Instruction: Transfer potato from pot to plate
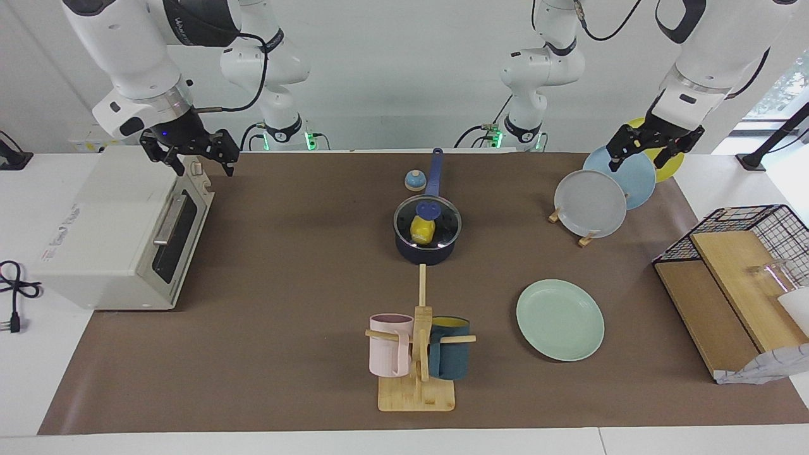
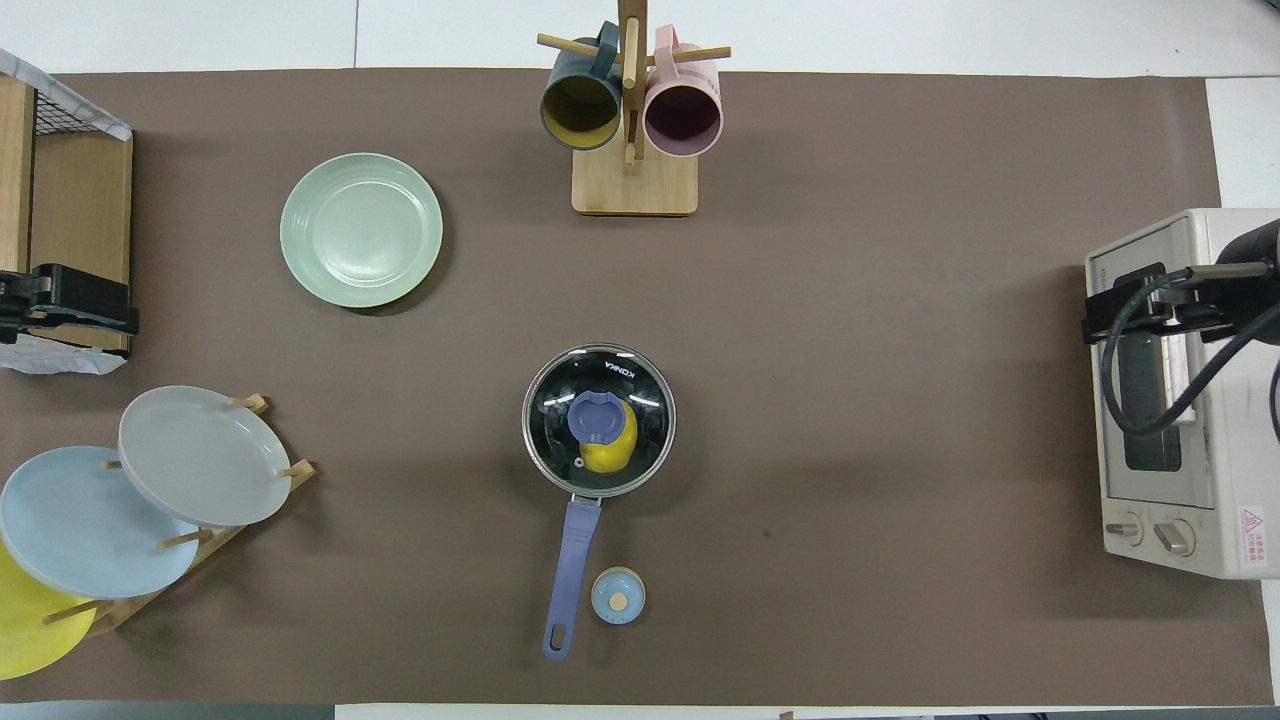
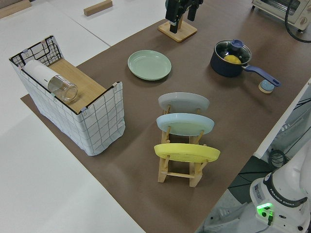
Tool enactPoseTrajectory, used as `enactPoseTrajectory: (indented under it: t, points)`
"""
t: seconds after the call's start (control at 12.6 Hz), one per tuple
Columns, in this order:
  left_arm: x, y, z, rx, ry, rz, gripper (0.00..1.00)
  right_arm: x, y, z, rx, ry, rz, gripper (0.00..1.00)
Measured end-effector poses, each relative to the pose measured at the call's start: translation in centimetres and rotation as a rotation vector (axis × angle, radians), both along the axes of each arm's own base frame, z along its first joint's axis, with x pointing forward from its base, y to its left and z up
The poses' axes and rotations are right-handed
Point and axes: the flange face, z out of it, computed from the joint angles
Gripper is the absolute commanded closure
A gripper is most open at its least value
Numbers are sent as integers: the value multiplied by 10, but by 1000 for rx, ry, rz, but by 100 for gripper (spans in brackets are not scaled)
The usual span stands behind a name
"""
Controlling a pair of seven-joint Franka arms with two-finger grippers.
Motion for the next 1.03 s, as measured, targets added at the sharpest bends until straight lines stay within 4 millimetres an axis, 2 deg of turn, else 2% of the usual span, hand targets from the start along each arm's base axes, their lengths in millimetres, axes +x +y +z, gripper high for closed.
enactPoseTrajectory:
  t: [0.79, 0.87, 1.03]
  points:
    - [0, 0, 0, 0, 0, 0, 0, 0, 3, -3, 7, 0, 10, 0]
    - [0, 0, 0, 0, 0, 0, 0, 2, 11, -2, 24, -22, 31, 0]
    - [0, 0, 0, 0, 0, 0, 0, 5, 50, -3, 50, -59, 83, 0]
